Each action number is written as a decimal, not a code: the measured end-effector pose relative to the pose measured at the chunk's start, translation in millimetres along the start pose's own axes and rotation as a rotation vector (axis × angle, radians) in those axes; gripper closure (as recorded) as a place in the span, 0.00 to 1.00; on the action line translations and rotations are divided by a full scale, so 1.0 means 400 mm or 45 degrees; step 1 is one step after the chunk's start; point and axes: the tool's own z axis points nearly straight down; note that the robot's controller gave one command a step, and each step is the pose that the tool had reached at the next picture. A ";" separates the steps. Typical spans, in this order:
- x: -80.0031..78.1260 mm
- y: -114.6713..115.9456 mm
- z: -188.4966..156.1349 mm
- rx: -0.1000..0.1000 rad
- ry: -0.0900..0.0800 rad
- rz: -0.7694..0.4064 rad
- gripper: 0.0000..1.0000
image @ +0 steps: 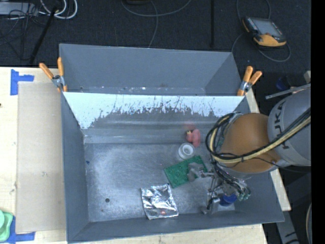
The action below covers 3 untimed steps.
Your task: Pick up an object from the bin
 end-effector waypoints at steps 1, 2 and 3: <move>-0.177 0.179 -0.001 -0.003 -0.004 0.207 0.00; -0.228 -0.053 -0.014 0.006 -0.004 0.170 0.00; -0.228 -0.039 -0.013 0.000 -0.001 0.160 1.00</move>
Offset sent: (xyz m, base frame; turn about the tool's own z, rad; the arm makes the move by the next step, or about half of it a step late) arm 0.0492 0.0827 0.0004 0.1669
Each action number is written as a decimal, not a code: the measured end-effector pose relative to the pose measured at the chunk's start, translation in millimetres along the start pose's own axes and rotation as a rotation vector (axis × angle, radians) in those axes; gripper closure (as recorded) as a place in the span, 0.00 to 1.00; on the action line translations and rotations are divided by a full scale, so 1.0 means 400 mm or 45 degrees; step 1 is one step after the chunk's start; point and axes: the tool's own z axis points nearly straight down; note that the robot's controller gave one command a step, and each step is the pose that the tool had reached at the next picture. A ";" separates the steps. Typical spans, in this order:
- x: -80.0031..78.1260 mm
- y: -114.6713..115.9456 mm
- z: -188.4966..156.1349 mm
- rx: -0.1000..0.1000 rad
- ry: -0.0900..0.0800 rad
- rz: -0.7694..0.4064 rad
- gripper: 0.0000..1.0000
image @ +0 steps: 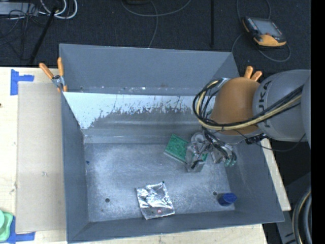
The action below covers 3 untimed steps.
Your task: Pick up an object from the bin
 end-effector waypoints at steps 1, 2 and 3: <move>0.001 0.000 0.001 0.001 0.001 -0.002 0.00; -0.004 0.003 -0.004 0.000 -0.006 -0.005 1.00; -0.063 -0.019 -0.270 0.004 -0.011 -0.016 1.00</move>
Offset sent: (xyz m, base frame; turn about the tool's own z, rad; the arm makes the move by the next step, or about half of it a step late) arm 0.0000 0.0000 0.0000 0.0000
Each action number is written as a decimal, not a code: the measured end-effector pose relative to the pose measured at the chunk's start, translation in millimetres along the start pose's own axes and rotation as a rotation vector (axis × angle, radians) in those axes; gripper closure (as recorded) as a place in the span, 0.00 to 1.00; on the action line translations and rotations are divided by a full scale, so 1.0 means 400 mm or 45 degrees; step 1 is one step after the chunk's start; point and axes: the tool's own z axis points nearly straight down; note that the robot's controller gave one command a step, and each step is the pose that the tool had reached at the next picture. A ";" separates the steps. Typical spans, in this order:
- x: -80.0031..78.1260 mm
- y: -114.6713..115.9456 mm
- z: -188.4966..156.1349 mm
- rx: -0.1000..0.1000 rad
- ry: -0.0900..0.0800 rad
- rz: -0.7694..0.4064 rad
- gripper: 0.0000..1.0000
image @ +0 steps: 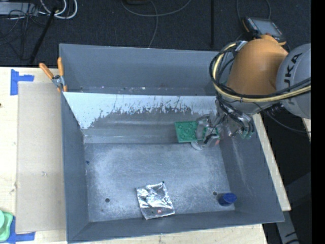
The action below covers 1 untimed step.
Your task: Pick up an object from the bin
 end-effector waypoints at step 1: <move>0.004 0.017 -0.106 -0.002 0.004 -0.015 1.00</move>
Offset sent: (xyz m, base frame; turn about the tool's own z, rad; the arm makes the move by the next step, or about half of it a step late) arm -0.0045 0.0067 0.0396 -0.0131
